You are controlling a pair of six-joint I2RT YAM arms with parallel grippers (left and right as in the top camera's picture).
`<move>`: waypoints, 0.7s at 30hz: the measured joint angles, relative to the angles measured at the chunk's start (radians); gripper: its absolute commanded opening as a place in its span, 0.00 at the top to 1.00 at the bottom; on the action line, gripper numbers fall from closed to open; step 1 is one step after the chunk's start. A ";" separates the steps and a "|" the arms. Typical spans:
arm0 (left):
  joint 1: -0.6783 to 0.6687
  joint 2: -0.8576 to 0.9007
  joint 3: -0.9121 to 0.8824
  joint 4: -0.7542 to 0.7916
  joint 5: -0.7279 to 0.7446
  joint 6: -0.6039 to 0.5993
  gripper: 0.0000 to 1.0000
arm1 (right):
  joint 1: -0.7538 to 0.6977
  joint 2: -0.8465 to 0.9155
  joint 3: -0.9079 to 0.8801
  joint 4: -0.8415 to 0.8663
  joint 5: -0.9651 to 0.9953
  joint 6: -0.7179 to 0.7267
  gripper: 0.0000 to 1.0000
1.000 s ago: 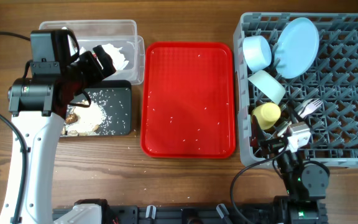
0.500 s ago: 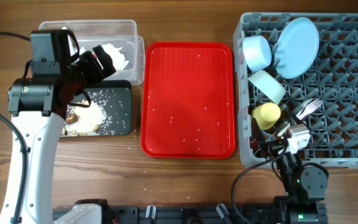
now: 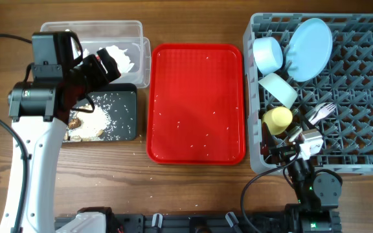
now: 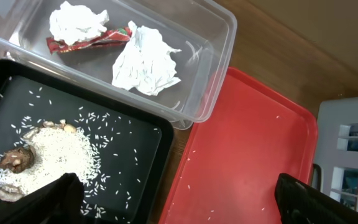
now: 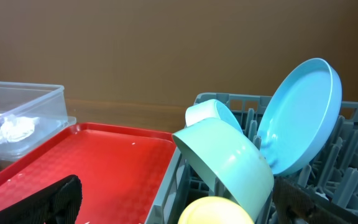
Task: Sort waste into correct bins and load items into the dishwasher rack
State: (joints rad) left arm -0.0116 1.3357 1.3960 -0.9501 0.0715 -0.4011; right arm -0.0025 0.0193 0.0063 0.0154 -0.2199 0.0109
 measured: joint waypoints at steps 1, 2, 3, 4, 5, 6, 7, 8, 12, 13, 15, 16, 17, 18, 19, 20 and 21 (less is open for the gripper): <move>0.000 -0.014 -0.002 0.005 0.001 0.013 0.00 | 0.000 0.000 0.000 0.000 0.000 0.000 0.00; 0.000 -0.043 -0.014 0.037 0.004 0.036 0.00 | 0.000 0.000 0.000 0.000 0.000 0.000 0.00; 0.000 -0.066 -0.025 0.064 0.008 0.074 0.00 | 0.000 0.000 0.000 0.000 0.000 0.000 0.00; 0.000 -0.136 -0.077 0.151 0.027 0.098 0.00 | 0.000 0.000 0.000 0.000 0.000 0.000 0.00; 0.000 -0.185 -0.133 0.247 0.036 0.122 0.00 | 0.000 0.000 0.000 -0.001 0.000 0.000 0.00; 0.000 -0.253 -0.222 0.375 0.043 0.140 0.00 | 0.000 0.000 0.000 -0.001 0.000 0.000 0.00; 0.000 -0.326 -0.318 0.476 0.050 0.154 0.00 | 0.000 0.000 0.000 0.000 0.001 0.000 0.00; 0.000 -0.379 -0.382 0.518 0.053 0.161 0.00 | 0.000 -0.001 0.000 -0.001 0.003 0.000 0.00; 0.000 -0.645 -0.751 0.811 0.061 0.185 0.00 | 0.000 -0.001 0.000 0.000 0.004 0.000 0.00; 0.000 -0.704 -0.837 0.859 0.061 0.187 0.00 | 0.000 -0.001 0.000 0.000 0.004 0.000 0.00; 0.002 -0.826 -1.003 0.932 0.062 0.191 0.00 | 0.000 -0.001 0.000 -0.001 0.004 0.000 0.00; 0.003 -0.881 -1.072 0.960 0.063 0.192 0.00 | 0.000 -0.001 0.000 0.000 0.005 0.000 0.00; 0.005 -0.929 -1.124 0.974 0.064 0.192 0.00 | 0.000 -0.001 0.000 0.000 0.004 0.000 0.00; 0.008 -0.977 -1.172 0.985 0.065 0.192 0.00 | 0.000 -0.002 0.000 0.000 0.005 0.000 0.00; 0.010 -1.030 -1.220 0.989 0.065 0.192 0.00 | 0.000 -0.002 0.000 -0.001 0.004 0.000 0.00; 0.011 -1.061 -1.244 0.990 0.066 0.192 0.00 | 0.000 -0.002 0.000 0.000 0.004 0.000 0.00; 0.014 -1.097 -1.271 0.992 0.068 0.195 0.00 | 0.000 -0.002 0.000 -0.001 0.004 0.000 0.00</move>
State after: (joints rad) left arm 0.0025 0.2390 0.1253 0.0422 0.1390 -0.2066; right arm -0.0025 0.0174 0.0063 0.0147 -0.2157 0.0113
